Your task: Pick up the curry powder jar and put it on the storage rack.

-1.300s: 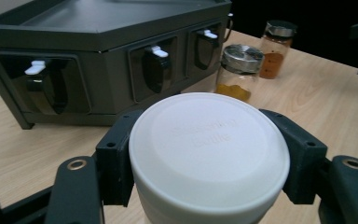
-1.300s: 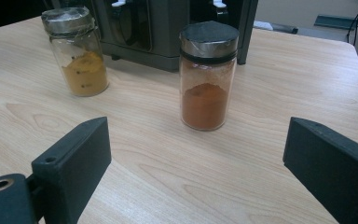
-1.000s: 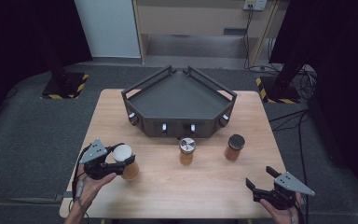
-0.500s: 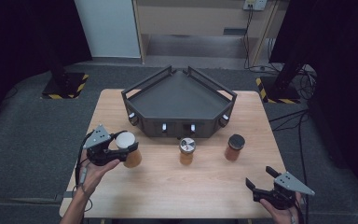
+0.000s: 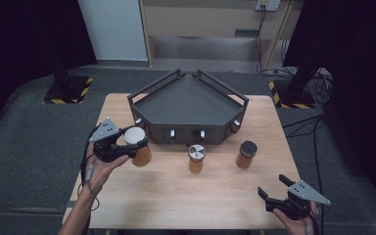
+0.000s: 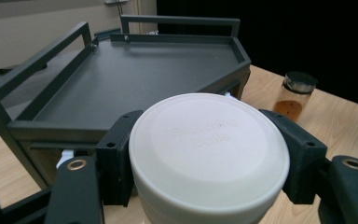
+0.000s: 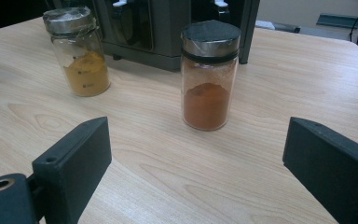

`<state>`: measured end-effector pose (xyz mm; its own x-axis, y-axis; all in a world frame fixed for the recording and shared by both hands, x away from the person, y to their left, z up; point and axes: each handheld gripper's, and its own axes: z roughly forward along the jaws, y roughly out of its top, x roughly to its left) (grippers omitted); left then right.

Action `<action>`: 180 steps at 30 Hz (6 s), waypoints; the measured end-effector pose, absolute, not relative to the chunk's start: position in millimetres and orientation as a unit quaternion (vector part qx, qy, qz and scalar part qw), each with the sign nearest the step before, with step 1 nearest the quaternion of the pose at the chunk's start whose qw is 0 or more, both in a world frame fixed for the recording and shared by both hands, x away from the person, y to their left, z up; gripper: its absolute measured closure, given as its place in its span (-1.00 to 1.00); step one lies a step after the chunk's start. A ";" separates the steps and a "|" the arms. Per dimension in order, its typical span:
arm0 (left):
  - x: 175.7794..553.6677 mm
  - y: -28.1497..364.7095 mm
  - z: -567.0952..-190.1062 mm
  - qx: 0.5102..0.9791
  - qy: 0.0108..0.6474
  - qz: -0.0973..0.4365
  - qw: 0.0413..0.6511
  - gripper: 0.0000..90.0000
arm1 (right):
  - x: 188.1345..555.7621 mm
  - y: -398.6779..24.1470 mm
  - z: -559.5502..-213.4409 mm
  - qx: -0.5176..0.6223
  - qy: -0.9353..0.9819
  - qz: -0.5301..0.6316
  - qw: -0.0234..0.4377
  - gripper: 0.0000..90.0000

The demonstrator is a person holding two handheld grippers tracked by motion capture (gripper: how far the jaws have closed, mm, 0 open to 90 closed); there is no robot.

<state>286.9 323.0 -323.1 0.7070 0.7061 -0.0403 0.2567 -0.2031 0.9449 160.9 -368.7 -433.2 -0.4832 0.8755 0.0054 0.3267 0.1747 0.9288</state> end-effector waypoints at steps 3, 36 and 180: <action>292.5 317.8 -314.5 0.748 0.319 0.211 0.543 -0.27 | 160.9 -368.8 -433.3 0.422 0.712 0.485 0.283 -0.83; 370.8 276.0 -262.8 0.734 0.348 0.229 0.537 -0.27 | 161.7 -370.3 -434.2 0.422 0.712 0.487 0.280 -0.83; 280.3 321.3 -309.2 0.709 0.323 0.248 0.575 -0.88 | 163.8 -370.6 -434.2 0.424 0.714 0.487 0.271 -0.91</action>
<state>280.3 321.3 -309.2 0.6674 0.7444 -0.0197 0.1730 -0.1293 0.9764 163.8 -370.6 -434.2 -0.4935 0.8693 0.0266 0.3413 0.1654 0.9253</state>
